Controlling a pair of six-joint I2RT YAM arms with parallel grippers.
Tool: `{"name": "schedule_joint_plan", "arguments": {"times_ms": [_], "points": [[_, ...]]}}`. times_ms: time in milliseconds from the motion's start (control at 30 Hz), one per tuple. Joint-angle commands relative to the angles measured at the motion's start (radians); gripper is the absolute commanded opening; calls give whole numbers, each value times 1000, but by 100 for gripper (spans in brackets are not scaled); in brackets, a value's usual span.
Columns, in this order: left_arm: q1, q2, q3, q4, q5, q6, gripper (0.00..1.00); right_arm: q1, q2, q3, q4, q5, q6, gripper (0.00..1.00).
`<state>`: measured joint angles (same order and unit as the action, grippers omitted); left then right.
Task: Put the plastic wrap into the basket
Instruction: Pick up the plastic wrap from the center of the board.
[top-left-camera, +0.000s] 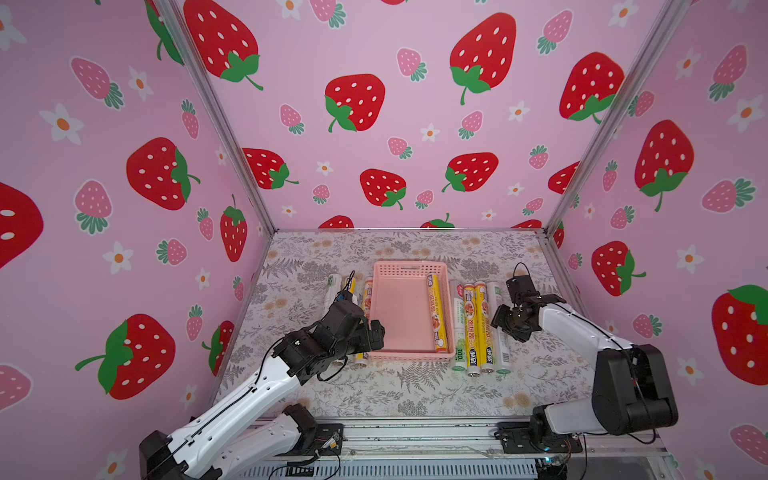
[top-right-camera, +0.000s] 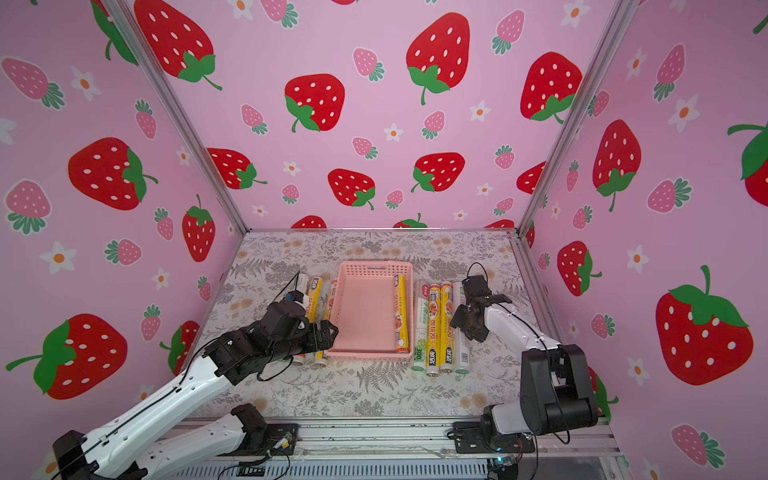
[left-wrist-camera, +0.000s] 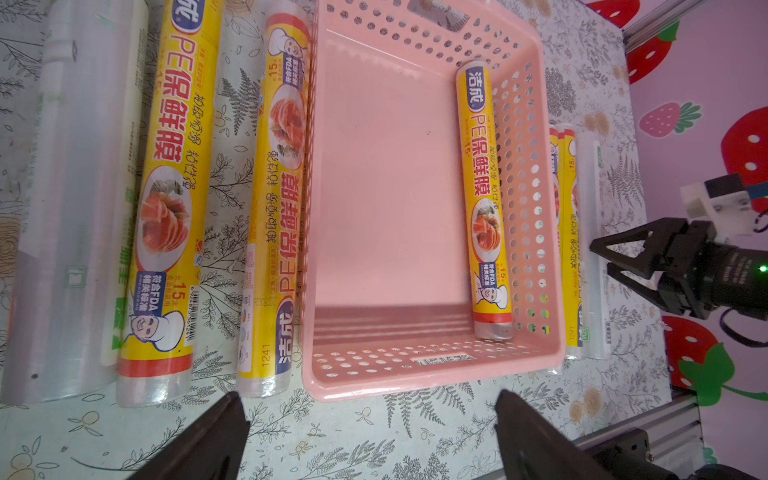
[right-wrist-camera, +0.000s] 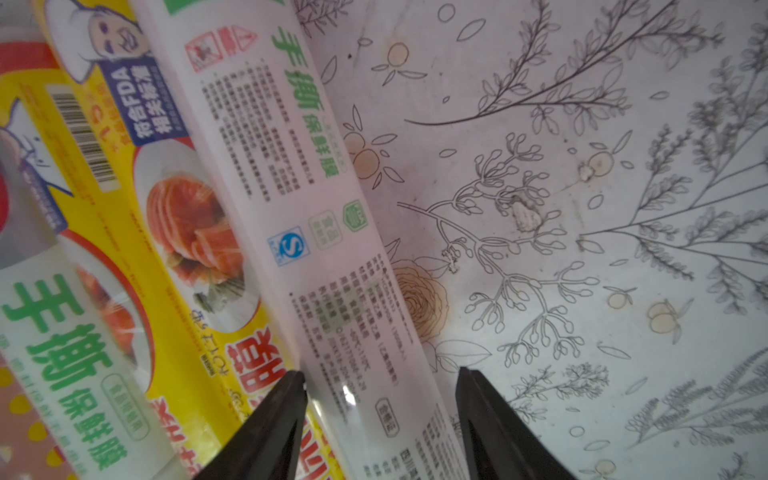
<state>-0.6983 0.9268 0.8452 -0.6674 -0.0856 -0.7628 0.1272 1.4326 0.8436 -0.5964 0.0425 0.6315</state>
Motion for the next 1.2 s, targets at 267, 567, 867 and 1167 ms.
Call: {"name": "schedule_joint_plan", "arguments": {"times_ms": [267, 567, 867, 1167], "points": [[5, 19, -53, 65, 62, -38, 97, -9, 55, -38, -32, 49, 42, 61], [5, 18, -33, 60, 54, -31, 97, -13, 94, -53, -18, 55, 50, 60], [5, 21, 10, 49, 28, -18, 97, -15, 70, -46, -73, 157, 56, 58], [5, 45, 46, 70, 0, 8, 97, -17, 165, 1, -105, 114, 21, 54]]}}
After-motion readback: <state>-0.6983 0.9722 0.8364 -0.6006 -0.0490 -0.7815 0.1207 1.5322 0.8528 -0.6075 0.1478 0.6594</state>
